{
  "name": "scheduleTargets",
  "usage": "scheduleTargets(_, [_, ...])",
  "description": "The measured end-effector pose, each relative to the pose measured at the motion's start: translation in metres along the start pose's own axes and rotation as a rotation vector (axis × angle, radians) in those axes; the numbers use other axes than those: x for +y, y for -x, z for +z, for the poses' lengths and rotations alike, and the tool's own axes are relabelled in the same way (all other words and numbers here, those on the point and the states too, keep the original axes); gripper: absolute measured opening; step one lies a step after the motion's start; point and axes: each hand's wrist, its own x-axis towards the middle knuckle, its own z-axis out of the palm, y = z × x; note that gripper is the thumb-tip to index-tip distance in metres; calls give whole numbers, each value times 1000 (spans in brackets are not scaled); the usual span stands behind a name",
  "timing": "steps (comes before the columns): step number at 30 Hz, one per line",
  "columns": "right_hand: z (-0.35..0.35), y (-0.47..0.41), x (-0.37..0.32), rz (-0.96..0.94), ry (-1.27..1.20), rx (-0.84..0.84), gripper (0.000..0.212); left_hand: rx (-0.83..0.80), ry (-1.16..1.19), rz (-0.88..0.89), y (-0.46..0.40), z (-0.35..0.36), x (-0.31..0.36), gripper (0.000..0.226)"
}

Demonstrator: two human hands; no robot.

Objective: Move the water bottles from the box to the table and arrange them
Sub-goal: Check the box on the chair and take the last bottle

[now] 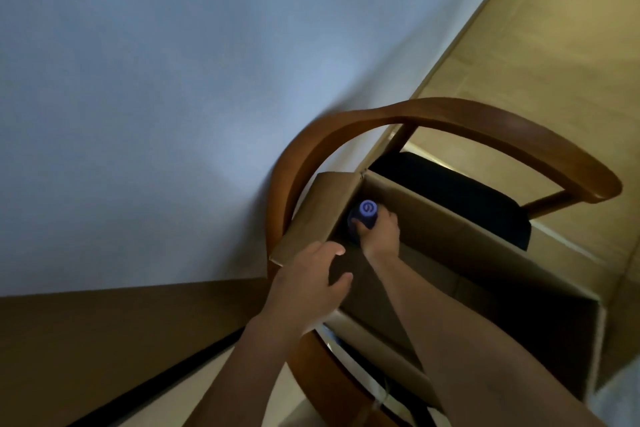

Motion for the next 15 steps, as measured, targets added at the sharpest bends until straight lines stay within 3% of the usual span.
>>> scheduleTargets(6, [-20, -1, 4, -127, 239, 24, 35, 44, -2, 41, 5, 5, 9, 40])
scheduleTargets(15, [-91, 70, 23, -344, 8, 144, 28, 85, -24, 98, 54, 29, 40, 42])
